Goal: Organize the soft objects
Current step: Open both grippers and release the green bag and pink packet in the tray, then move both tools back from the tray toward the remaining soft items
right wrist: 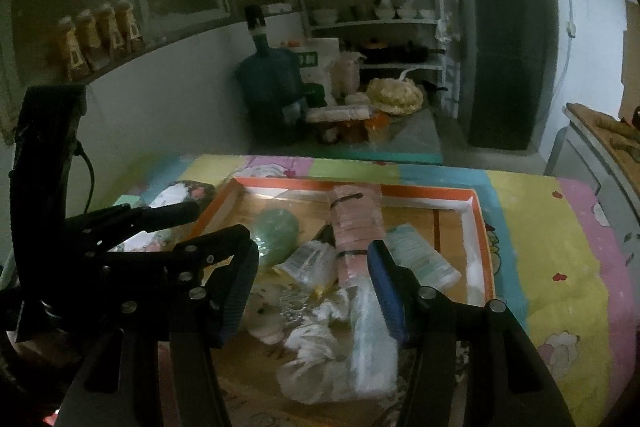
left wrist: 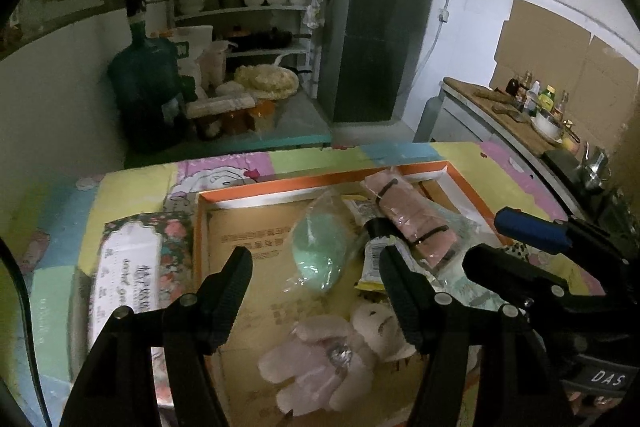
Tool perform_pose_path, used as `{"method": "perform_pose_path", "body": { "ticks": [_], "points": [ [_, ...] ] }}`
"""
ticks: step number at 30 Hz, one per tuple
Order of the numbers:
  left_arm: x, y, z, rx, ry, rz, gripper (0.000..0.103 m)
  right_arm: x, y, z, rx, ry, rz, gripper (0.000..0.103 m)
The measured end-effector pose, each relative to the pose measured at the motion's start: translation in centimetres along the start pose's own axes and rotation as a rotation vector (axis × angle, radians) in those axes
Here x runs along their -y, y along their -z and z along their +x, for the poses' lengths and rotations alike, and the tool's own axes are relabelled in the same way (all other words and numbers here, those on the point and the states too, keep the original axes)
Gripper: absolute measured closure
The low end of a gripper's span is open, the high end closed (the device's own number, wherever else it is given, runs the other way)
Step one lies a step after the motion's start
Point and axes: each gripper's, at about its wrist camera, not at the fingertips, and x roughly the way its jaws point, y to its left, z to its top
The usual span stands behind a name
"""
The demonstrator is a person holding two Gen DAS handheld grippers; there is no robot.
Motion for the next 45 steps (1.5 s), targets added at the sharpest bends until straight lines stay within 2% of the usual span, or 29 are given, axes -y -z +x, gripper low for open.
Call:
{"method": "perform_pose_path", "body": {
  "ticks": [22,36,45],
  "points": [
    [-3.4,2.0,-8.3,0.166,-0.119,-0.002,0.037,-7.6,0.7,-4.6,0.107,-0.05,-0.06,0.045],
    [-7.6,5.7,-13.2,0.215,-0.169,-0.048,0.037,-14.3,2.2,-6.2,0.153,-0.094,-0.12,0.045],
    [-10.7,8.0,-15.0,0.217,-0.199,-0.095,0.036,-16.8,3.1,-6.4,0.155,-0.118,-0.125,0.045]
  ]
}}
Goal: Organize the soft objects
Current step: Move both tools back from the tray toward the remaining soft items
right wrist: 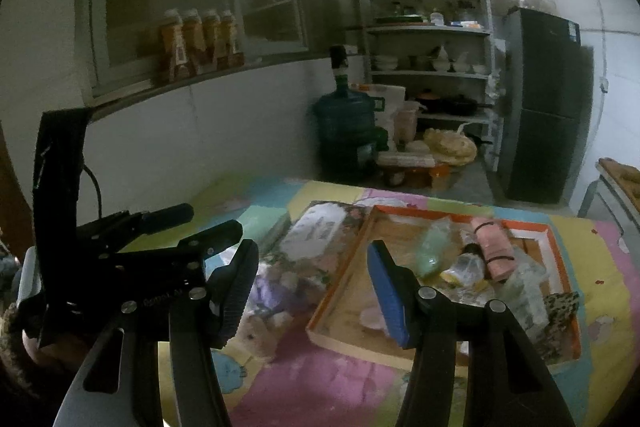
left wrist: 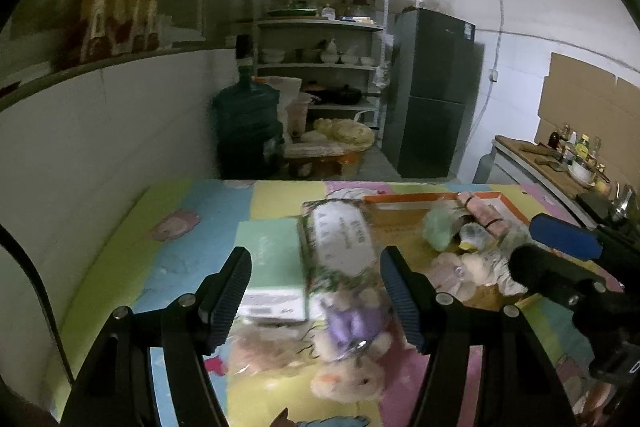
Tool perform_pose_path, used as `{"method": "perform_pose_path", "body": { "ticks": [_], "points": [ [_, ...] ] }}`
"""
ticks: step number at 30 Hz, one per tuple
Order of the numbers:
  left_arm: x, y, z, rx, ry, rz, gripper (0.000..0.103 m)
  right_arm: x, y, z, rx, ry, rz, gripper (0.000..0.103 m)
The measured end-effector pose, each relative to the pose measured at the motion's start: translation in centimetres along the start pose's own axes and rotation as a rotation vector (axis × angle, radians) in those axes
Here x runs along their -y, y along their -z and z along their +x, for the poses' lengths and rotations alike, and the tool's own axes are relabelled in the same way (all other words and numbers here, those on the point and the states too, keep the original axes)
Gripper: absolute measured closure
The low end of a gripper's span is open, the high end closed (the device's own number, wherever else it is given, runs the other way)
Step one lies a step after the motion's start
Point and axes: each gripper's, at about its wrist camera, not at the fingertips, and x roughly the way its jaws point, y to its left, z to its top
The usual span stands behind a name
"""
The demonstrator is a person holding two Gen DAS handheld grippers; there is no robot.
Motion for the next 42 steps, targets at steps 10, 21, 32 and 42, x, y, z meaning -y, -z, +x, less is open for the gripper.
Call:
{"method": "perform_pose_path", "body": {
  "ticks": [10,21,32,42],
  "points": [
    [-4.5,1.9,-1.1,-0.003,-0.062,-0.048,0.036,-2.8,1.4,1.0,-0.007,-0.026,-0.009,0.045],
    [-8.6,4.5,-1.5,-0.02,-0.072,-0.108,0.036,-4.8,3.4,2.7,-0.052,-0.054,-0.001,0.038],
    [-10.9,6.8,-1.0,-0.049,-0.058,-0.137,0.036,-5.7,6.3,5.7,-0.146,-0.073,0.058,0.038],
    [-12.0,7.6,-0.7,-0.054,-0.053,-0.144,0.036,-4.9,7.8,8.5,-0.176,-0.055,0.221,0.038]
  ]
}}
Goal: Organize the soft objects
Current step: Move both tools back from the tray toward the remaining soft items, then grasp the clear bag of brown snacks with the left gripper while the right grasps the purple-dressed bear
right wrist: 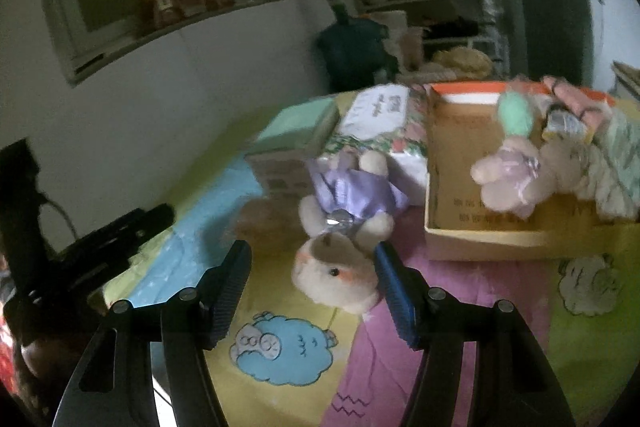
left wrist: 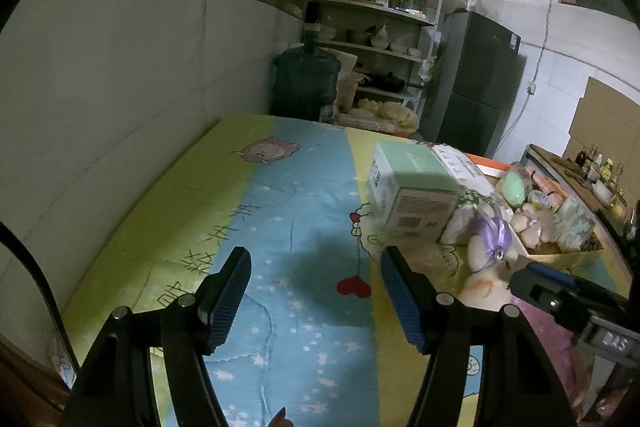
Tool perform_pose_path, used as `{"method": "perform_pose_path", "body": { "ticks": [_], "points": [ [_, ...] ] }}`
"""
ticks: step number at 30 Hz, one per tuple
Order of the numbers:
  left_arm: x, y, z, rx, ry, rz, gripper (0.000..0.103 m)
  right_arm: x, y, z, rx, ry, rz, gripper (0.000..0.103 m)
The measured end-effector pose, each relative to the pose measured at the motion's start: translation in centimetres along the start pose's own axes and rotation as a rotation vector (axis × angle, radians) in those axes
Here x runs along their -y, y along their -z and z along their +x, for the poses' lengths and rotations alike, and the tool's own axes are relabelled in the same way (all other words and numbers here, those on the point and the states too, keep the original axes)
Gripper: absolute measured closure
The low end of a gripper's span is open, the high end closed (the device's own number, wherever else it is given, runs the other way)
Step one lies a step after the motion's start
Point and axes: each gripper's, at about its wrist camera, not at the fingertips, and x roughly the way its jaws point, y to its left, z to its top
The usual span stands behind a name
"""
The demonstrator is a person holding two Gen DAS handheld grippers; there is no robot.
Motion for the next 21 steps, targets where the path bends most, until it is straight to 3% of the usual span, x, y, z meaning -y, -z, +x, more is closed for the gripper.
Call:
{"method": "perform_pose_path", "body": {
  "ticks": [18,21],
  "points": [
    [-0.2,0.0,1.4,-0.035,0.075,0.032,0.036,1.6,-0.4,4.0,-0.076,0.025,0.111,0.038],
    [0.1,-0.1,1.7,-0.042,0.086,0.038,0.036,1.9,-0.4,4.1,-0.084,0.028,0.12,0.054]
  ]
}}
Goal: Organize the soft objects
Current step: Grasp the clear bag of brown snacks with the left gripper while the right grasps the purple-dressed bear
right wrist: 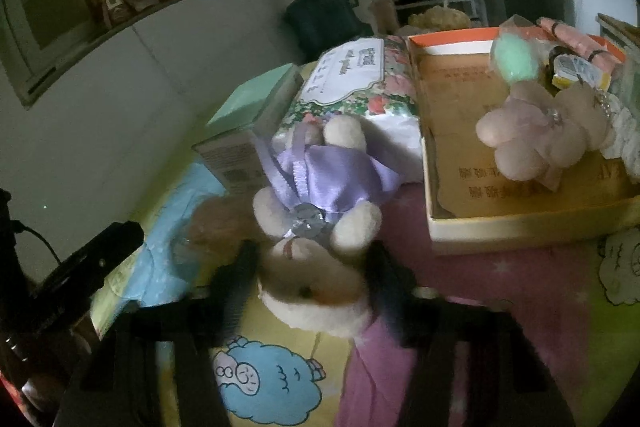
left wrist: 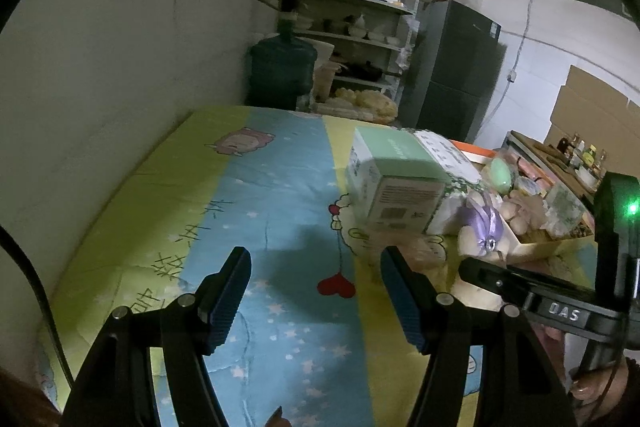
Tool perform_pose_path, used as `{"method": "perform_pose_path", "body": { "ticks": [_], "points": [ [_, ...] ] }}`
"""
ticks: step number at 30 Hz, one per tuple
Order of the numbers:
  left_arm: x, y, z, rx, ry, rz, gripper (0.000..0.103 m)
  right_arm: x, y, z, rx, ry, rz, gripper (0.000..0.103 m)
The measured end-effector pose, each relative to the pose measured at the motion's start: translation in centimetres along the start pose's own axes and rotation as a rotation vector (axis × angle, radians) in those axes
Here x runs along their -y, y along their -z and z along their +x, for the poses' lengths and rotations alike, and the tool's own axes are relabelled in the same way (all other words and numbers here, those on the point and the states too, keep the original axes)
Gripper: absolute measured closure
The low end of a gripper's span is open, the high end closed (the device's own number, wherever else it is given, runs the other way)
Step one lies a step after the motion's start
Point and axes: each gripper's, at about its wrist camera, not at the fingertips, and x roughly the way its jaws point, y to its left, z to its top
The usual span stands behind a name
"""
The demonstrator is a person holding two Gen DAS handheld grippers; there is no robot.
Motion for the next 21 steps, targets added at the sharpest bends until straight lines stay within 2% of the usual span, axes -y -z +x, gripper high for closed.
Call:
{"method": "perform_pose_path", "body": {
  "ticks": [4,5,6,11,14,21],
  "points": [
    [0.8,-0.2,0.5,-0.01,0.028,0.013,0.035,-0.2,0.0,-0.1,0.003,0.003,-0.006,0.056],
    [1.1,-0.3,0.6,-0.014,0.037,0.016,0.032,-0.3,0.1,-0.3,0.008,0.005,-0.007,0.056],
    [1.4,-0.4,0.8,-0.018,0.048,0.018,0.029,-0.4,0.1,-0.8,0.02,0.004,-0.009,0.056],
    [2.9,-0.7,2.0,-0.039,0.085,0.03,0.029,-1.3,0.3,-4.3,0.119,0.008,-0.055,0.057],
    [3.8,-0.8,3.1,-0.058,0.092,0.039,0.029,-1.2,0.2,-5.5,0.144,0.003,-0.057,0.056],
    [5.0,-0.5,5.8,-0.118,0.096,0.034,0.029,-0.5,0.5,-5.8,0.139,0.002,-0.041,0.056]
  ]
}}
